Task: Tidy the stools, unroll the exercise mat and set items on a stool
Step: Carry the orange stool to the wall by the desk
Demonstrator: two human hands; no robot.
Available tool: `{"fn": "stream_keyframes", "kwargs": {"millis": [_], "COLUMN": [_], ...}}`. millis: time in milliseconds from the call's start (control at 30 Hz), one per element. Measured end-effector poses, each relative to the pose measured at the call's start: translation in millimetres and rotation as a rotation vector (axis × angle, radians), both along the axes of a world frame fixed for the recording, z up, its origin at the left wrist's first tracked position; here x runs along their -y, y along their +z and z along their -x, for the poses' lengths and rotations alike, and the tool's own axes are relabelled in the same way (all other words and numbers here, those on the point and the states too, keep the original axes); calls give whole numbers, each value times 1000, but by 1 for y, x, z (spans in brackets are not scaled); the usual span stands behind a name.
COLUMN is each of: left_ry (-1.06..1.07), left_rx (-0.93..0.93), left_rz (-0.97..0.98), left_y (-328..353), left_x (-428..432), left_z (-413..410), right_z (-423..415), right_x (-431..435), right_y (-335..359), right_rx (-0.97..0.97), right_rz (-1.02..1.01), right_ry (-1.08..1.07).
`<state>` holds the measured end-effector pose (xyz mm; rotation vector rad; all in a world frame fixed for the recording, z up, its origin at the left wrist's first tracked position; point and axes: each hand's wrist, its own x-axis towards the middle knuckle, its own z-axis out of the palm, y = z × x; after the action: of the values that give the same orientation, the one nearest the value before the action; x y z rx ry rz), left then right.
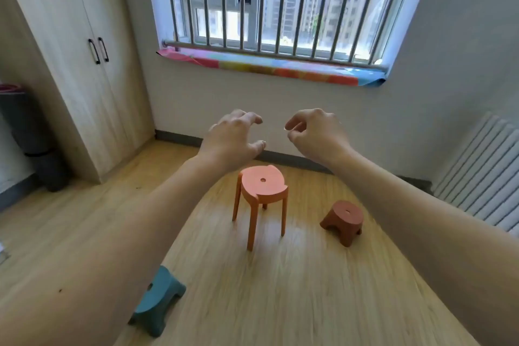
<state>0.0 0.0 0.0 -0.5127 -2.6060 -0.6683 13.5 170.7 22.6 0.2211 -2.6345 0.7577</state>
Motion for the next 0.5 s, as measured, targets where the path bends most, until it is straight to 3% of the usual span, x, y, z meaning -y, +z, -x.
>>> {"fn": "stream_keyframes", "kwargs": {"millis": [367,500], "left_ry": [56,99], "left_rx": [104,248], "left_rz": [25,15], "left_y": [-70,-96], "left_x": [-25,-50], "left_z": [132,203], "right_z": [148,225], "right_x": [-26,-44], "right_y": [-76,-106], "right_rx": [137,217], "right_rz": [24,37], "right_ry": [-5,6]}}
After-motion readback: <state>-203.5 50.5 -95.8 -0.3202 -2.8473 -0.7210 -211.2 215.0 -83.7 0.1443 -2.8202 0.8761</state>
